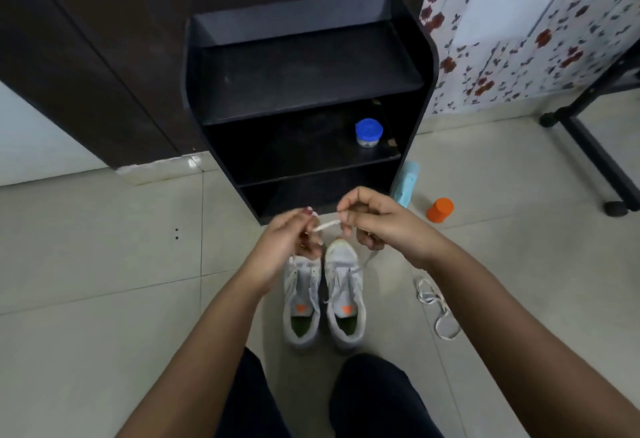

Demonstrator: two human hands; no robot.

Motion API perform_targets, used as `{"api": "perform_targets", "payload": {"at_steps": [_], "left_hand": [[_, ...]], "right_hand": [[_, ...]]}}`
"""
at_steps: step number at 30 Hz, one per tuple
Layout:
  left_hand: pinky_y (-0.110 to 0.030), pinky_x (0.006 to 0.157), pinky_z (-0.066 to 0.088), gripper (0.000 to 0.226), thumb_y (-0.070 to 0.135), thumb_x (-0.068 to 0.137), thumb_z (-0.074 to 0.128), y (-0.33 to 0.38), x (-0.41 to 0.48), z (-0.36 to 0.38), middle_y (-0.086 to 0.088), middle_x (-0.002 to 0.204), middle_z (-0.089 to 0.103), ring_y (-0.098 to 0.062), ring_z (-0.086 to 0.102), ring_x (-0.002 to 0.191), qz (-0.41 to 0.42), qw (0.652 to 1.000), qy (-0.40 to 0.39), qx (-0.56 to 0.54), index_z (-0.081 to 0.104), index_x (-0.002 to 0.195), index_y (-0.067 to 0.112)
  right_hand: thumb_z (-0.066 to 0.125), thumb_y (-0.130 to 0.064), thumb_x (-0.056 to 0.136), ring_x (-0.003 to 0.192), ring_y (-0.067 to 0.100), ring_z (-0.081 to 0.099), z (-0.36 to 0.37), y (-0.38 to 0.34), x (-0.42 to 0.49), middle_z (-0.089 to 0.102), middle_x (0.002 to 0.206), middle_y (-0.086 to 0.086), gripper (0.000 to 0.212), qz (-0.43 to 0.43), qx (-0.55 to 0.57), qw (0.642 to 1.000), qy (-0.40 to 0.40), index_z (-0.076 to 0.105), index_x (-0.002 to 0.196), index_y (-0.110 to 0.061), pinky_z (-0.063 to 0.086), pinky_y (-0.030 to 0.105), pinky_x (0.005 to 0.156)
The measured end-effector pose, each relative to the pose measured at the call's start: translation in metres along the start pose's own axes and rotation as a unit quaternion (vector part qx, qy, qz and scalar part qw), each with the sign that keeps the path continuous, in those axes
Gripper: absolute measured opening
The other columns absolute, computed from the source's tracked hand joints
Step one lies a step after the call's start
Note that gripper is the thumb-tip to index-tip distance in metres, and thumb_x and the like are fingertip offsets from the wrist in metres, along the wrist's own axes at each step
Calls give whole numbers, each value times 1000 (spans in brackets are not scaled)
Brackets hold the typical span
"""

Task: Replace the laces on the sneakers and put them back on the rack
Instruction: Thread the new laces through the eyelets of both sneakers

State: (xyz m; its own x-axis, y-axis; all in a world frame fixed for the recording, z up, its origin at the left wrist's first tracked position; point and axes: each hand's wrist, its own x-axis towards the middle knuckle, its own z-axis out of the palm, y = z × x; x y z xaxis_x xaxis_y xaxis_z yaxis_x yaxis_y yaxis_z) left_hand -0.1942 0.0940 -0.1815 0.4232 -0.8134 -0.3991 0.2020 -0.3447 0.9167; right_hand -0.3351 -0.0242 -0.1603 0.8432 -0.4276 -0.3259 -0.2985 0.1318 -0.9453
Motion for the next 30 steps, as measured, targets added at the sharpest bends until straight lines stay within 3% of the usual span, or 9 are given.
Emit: {"api": "perform_targets", "payload": {"at_steps": [4,10,14,17,20,22,26,28,30], "left_hand": [[-20,44,39,34,14,102,34,29,13,-9,6,47,35,-8,36,41,-15,969,175,-175,40,68,16],[-20,45,31,33,17,98,34,44,9,-29,9,43,34,-9,31,40,-67,941,307,-126,40,66,19],[-29,56,43,23,16,97,37,22,12,-37,-5,69,55,-22,52,59,-100,957,265,56,51,79,13],[-38,71,50,29,21,99,39,0,14,-41,-11,98,68,-30,66,88,-113,950,197,215,58,78,13],[-30,65,51,35,18,103,35,-9,12,-17,-9,107,68,-27,70,79,-104,986,99,88,53,74,15],[-27,59,52,33,21,104,34,-20,10,4,-8,100,67,-26,68,73,-95,994,43,34,55,77,19],[-23,69,53,33,19,104,34,-73,17,25,-6,85,67,-15,65,79,-57,998,10,40,62,97,1],[-24,67,49,31,15,103,36,-95,22,26,3,70,63,-10,60,66,-38,999,20,28,60,85,8],[-23,57,43,33,7,100,37,-109,29,18,9,51,50,-6,49,48,-39,994,96,-43,49,70,14]], "right_hand": [[54,-11,96,50,8,40,-55,-7,-10,53,65,-3,13,32,-25,999,-7,63,105,-9,31,18,49],[53,-7,96,54,11,42,-108,43,-24,52,66,2,10,87,-25,992,86,61,97,-14,37,16,51],[53,-2,94,55,13,46,-93,75,-11,59,72,6,16,112,22,983,146,59,84,-12,36,15,47],[51,-4,95,58,8,53,-65,71,1,66,80,0,17,94,-36,988,113,63,93,-16,39,15,51],[50,-1,95,56,4,55,-32,56,6,69,84,6,15,77,-19,997,-24,53,106,-11,42,16,53],[52,-4,95,54,11,52,-14,49,11,69,80,7,14,70,-7,995,-66,49,107,-11,40,20,50],[57,-6,94,49,13,46,-3,63,16,63,69,7,10,69,4,996,-61,54,103,-6,36,21,45],[60,-8,92,47,11,44,-7,81,18,58,65,3,12,75,-18,996,-45,57,103,-5,35,20,45],[61,-8,90,49,10,44,-14,102,16,57,64,0,10,75,-38,996,-19,60,100,-8,35,20,47]]}}
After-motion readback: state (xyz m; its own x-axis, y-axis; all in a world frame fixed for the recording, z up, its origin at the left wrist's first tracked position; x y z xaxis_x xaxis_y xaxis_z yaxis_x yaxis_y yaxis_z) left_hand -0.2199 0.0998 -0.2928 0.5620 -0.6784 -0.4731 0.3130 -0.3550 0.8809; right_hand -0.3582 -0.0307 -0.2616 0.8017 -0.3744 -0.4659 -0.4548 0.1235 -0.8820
